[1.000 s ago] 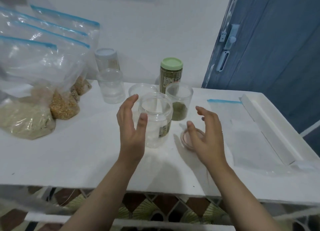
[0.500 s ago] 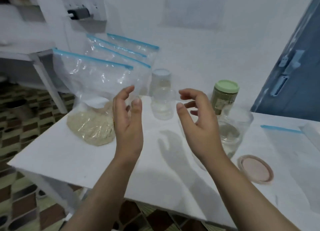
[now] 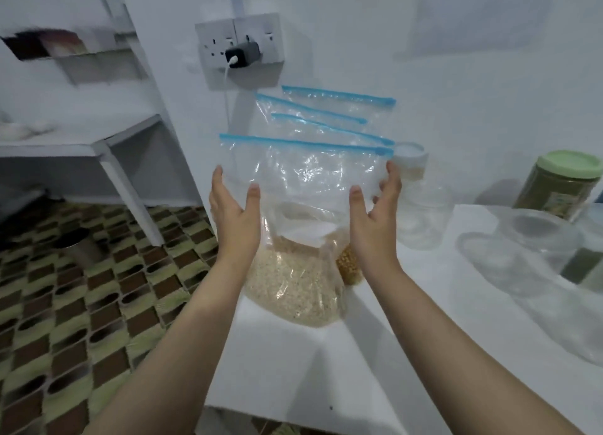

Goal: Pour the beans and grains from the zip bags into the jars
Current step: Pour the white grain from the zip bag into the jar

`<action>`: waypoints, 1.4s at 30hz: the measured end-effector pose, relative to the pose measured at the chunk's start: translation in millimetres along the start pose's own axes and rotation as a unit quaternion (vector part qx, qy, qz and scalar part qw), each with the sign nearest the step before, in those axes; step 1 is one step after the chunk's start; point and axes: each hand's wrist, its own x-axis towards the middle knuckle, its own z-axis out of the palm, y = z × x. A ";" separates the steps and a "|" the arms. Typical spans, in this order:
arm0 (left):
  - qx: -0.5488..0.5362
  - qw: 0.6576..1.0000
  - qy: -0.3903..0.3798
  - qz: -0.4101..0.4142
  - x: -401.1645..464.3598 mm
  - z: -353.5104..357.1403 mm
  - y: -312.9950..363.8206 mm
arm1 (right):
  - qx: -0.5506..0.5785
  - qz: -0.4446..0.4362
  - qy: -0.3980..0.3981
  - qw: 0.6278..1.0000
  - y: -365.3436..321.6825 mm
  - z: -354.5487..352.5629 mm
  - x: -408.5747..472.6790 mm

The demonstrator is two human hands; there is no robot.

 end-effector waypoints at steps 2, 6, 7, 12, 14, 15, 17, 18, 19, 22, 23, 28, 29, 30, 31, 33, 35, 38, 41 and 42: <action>-0.016 0.999 -0.036 0.001 14.0 -3.8 -8.1 | -0.003 -0.007 0.027 1.000 2.8 12.0 6.2; -0.066 0.996 -0.030 0.055 23.1 -9.7 -15.8 | -0.015 -0.061 0.107 0.992 -0.4 22.0 5.8; -0.081 0.994 -0.025 0.064 22.7 -11.1 -17.9 | -0.011 -0.081 0.122 0.989 -1.0 22.2 3.7; -0.130 0.985 -0.009 0.111 21.1 -14.8 -10.4 | 0.034 -0.155 0.154 0.975 -13.4 17.6 -3.3; -0.130 0.983 -0.009 0.131 19.4 -11.7 -0.2 | 0.024 -0.170 0.157 0.972 -19.3 11.1 -4.4; -0.128 0.981 -0.009 0.144 17.8 -9.2 5.0 | 0.020 -0.174 0.156 0.972 -21.8 7.0 -5.0; -0.122 0.978 -0.012 0.168 13.2 -3.8 14.9 | 0.014 -0.176 0.155 0.972 -25.4 -2.3 -5.9; -0.121 0.977 -0.014 0.173 10.7 -1.0 19.6 | 0.011 -0.177 0.156 0.972 -27.3 -7.6 -5.9; -0.122 0.977 -0.016 0.176 7.9 2.2 23.8 | 0.008 -0.178 0.157 0.971 -28.7 -13.9 -5.3; -0.144 0.975 -0.016 0.168 -4.4 14.3 35.4 | -0.006 -0.190 0.160 0.969 -36.5 -38.6 -2.2; -0.153 0.975 -0.014 0.163 -10.3 19.8 39.2 | -0.011 -0.196 0.161 0.967 -39.8 -48.6 -0.3; -0.203 0.969 -0.010 0.141 -52.5 56.6 61.9 | -0.040 -0.223 0.156 0.961 -53.4 -108.4 16.2; -0.210 0.968 -0.008 0.134 -61.5 65.6 66.9 | -0.046 -0.227 0.152 0.961 -55.1 -121.2 19.3; -0.218 0.967 -0.006 0.130 -70.1 74.5 72.8 | -0.051 -0.229 0.148 0.961 -56.9 -134.1 22.1; -0.226 0.966 -0.008 0.129 -77.9 83.8 78.6 | -0.054 -0.230 0.146 0.961 -58.2 -146.8 24.9; -0.236 0.964 -0.021 0.125 -90.8 98.9 88.9 | -0.056 -0.234 0.145 0.960 -59.5 -168.5 30.0; -0.231 0.965 -0.030 0.121 -101.8 114.1 98.6 | -0.058 -0.233 0.146 0.960 -59.1 -190.0 34.4; -0.204 0.971 -0.025 0.125 -115.8 132.1 109.2 | -0.058 -0.212 0.134 0.966 -53.1 -218.0 36.7; -0.101 0.989 -0.001 0.110 -125.5 145.8 113.6 | -0.052 -0.191 0.113 0.974 -48.0 -236.4 34.3; -0.040 0.993 0.016 0.109 -128.8 150.2 114.8 | -0.047 -0.184 0.109 0.976 -47.6 -240.2 33.5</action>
